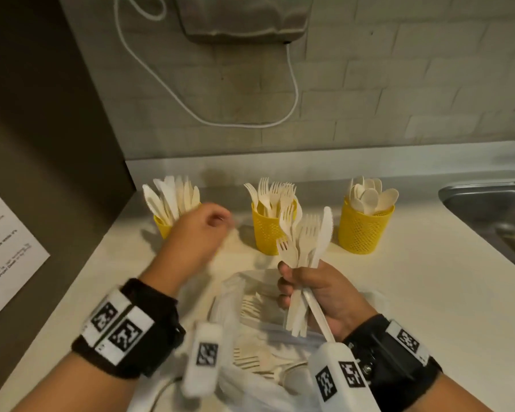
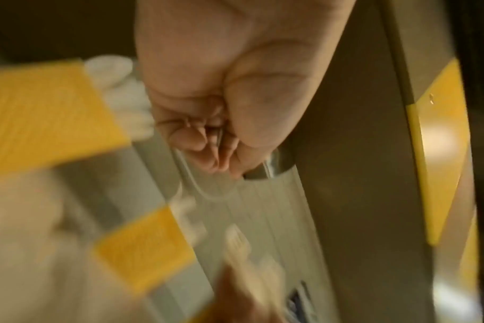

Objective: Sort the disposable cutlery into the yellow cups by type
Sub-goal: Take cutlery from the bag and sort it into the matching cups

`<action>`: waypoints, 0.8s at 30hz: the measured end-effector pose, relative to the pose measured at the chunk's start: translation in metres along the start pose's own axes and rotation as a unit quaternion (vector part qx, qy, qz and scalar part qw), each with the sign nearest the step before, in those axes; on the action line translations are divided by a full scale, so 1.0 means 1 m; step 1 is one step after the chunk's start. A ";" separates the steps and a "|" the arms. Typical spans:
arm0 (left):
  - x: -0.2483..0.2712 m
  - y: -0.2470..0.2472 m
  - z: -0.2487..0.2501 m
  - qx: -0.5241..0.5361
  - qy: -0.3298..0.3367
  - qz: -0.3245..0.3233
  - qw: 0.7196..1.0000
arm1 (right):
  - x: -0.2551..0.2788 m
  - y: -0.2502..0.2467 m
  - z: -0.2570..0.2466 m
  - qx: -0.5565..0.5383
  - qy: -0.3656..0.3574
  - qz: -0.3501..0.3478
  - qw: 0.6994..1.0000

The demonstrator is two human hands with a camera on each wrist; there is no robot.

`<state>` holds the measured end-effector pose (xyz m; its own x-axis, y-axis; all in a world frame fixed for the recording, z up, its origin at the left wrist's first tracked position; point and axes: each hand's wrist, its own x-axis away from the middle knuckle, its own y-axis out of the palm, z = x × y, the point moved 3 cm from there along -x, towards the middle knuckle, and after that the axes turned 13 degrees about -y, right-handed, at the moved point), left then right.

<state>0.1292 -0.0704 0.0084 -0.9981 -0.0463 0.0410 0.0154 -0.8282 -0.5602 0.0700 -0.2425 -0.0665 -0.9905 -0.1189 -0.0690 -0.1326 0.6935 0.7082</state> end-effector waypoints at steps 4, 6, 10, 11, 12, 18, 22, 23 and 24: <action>0.027 0.060 -0.001 0.042 -0.037 -0.185 0.981 | -0.002 0.009 0.004 0.118 0.000 -0.031 0.992; 0.025 0.069 -0.006 0.054 -0.045 -0.173 0.982 | -0.002 0.011 0.004 0.181 0.002 -0.046 0.982; 0.017 0.074 -0.011 0.133 -0.098 -0.173 0.971 | -0.001 0.012 0.003 0.191 0.007 -0.041 0.981; 0.015 0.072 -0.012 0.171 -0.111 -0.168 0.964 | 0.000 0.011 0.003 0.180 0.011 -0.030 0.983; 0.014 0.070 -0.011 0.208 -0.124 -0.166 0.956 | 0.000 0.010 0.003 0.175 0.017 -0.012 0.984; 0.010 0.067 -0.009 0.333 -0.162 -0.210 0.905 | -0.001 -0.001 0.007 0.154 0.046 0.070 0.984; 0.011 0.075 -0.010 0.313 -0.157 -0.237 0.906 | -0.001 -0.002 0.006 0.139 0.031 0.075 0.987; 0.010 0.077 -0.011 0.307 -0.164 -0.241 0.906 | -0.001 -0.003 0.006 0.140 0.026 0.075 0.987; 0.010 0.078 -0.012 0.307 -0.175 -0.248 0.902 | -0.001 -0.003 0.006 0.144 0.024 0.074 0.987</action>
<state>0.1194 -0.1289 -0.0448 -0.8129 0.3299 0.4800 -0.2901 -0.9440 0.1574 0.0715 -0.2404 -0.0724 -0.9979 -0.0292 0.0578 0.0020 0.8780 0.4787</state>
